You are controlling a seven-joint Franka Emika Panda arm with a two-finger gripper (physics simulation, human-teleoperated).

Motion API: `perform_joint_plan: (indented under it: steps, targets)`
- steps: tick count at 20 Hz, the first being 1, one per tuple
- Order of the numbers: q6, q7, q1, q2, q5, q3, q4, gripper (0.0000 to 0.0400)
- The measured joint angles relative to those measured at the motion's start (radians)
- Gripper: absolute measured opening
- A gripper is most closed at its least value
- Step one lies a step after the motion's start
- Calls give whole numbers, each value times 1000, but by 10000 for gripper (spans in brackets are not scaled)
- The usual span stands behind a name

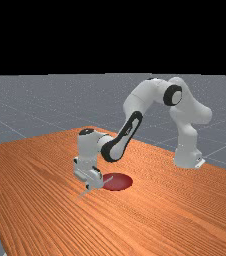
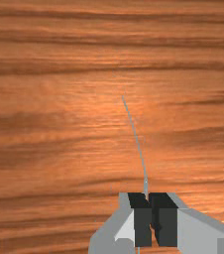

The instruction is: Put the fork on the plate

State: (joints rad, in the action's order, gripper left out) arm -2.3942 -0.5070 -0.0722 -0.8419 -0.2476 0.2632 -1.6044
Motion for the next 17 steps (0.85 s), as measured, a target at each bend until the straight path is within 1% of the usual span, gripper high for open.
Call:
perform_joint_plan:
  steps: [1, 4, 5, 10, 11, 14, 15, 17]
  targets:
    - [5, -7, -5, 14, 2, 5, -24, 21]
    - [-39, 5, -16, 71, 2, 10, -125, 25]
    - [-71, 27, -6, 94, -15, -4, -163, 26]
    - [-130, 68, 2, 179, -36, -16, -291, 30]
    - [-208, 61, -15, 209, -30, -4, -363, 23]
    - [-269, 81, -18, 266, -36, -3, -490, 24]
    - [-256, 90, -23, 283, -19, 7, -511, 27]
    - [-273, 95, -20, 298, -21, 10, -552, 25]
